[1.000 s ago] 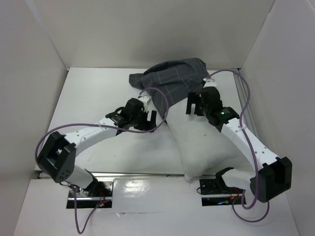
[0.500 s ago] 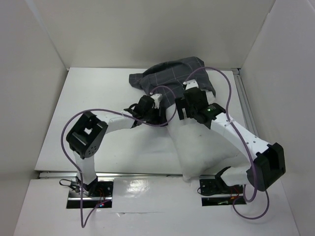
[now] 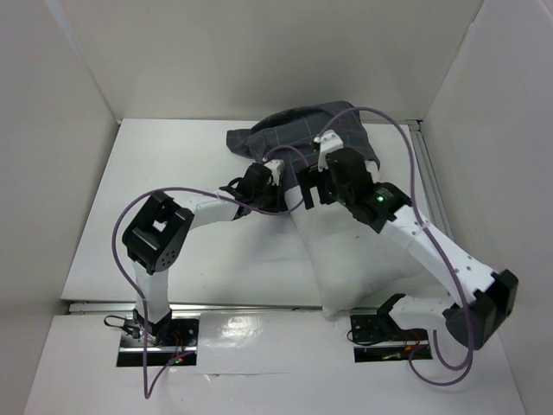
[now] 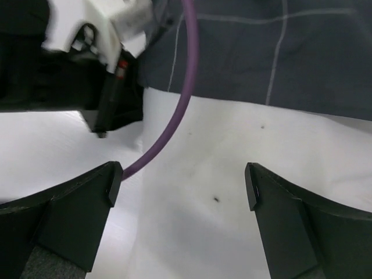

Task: Put the pillow into the pillowcase

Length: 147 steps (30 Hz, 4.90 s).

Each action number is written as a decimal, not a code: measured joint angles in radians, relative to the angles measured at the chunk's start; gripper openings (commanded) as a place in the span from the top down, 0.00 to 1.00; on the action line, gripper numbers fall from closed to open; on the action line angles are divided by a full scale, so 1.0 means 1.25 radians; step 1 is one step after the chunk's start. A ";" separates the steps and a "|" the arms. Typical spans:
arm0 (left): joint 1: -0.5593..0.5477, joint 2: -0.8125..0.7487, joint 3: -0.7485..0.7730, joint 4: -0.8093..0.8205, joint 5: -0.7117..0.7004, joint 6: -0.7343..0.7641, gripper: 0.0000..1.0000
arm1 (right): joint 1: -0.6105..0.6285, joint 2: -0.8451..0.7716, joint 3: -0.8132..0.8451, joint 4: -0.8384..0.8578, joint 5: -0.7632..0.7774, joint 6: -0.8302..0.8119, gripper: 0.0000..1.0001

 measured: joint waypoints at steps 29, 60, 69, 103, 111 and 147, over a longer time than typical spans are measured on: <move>-0.110 -0.411 -0.076 -0.101 -0.097 0.129 1.00 | -0.063 0.078 -0.061 0.381 -0.015 -0.026 1.00; -0.238 -0.519 0.151 -0.473 -0.265 0.080 0.03 | 0.107 0.132 -0.333 0.707 -0.078 0.180 0.38; 0.014 -0.305 0.410 -0.642 -0.429 0.020 0.11 | 0.107 -0.009 -0.333 0.541 -0.023 0.179 0.00; -0.059 -0.049 0.654 -0.768 -0.402 0.156 1.00 | -0.243 0.126 -0.312 0.493 -0.239 0.171 1.00; -0.082 0.031 0.834 -0.793 -0.362 0.213 1.00 | -0.250 -0.042 -0.526 0.807 -0.399 0.188 1.00; -0.109 -0.107 0.568 -0.750 -0.433 0.121 0.00 | -0.107 -0.076 -0.424 0.696 -0.263 0.094 0.00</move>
